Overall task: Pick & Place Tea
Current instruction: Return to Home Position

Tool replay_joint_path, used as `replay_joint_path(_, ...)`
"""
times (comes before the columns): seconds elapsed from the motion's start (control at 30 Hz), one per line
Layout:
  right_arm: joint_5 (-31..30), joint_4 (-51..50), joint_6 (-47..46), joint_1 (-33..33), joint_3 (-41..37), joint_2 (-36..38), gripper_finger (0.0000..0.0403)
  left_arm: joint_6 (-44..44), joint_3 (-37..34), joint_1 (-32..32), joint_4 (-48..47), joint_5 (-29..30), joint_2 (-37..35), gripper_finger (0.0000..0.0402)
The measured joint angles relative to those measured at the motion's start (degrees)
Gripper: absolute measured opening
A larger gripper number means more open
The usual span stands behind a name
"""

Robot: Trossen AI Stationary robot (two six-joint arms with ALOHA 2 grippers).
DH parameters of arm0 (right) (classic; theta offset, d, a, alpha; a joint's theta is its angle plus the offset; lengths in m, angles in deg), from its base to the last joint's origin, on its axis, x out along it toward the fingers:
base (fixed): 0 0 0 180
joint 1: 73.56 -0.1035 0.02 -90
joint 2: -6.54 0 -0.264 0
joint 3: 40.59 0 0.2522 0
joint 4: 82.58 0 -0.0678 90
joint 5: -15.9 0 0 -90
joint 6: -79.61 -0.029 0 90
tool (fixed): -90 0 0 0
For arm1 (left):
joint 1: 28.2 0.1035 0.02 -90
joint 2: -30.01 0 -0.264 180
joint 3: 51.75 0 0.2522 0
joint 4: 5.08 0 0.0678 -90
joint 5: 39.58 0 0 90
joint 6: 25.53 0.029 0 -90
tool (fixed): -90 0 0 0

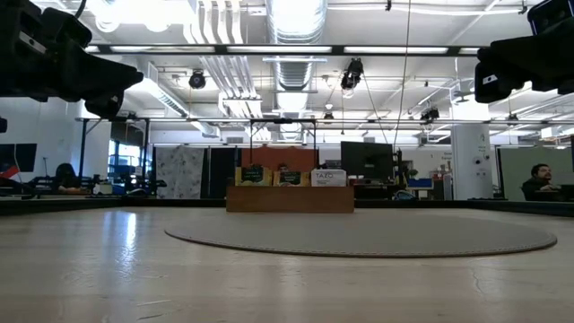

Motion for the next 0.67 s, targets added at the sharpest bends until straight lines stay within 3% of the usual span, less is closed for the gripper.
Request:
replay_joint_path(0.4, 0.0, 0.0, 0.0, 0.0, 0.0, 0.0, 0.0087, 0.0, 0.0, 0.0, 0.0, 0.0, 0.0, 0.0055)
replay_joint_path(0.67, 0.0, 0.0, 0.0, 0.0, 0.0, 0.0, 0.0075, 0.0, 0.0, 0.0, 0.0, 0.0, 0.0, 0.0055)
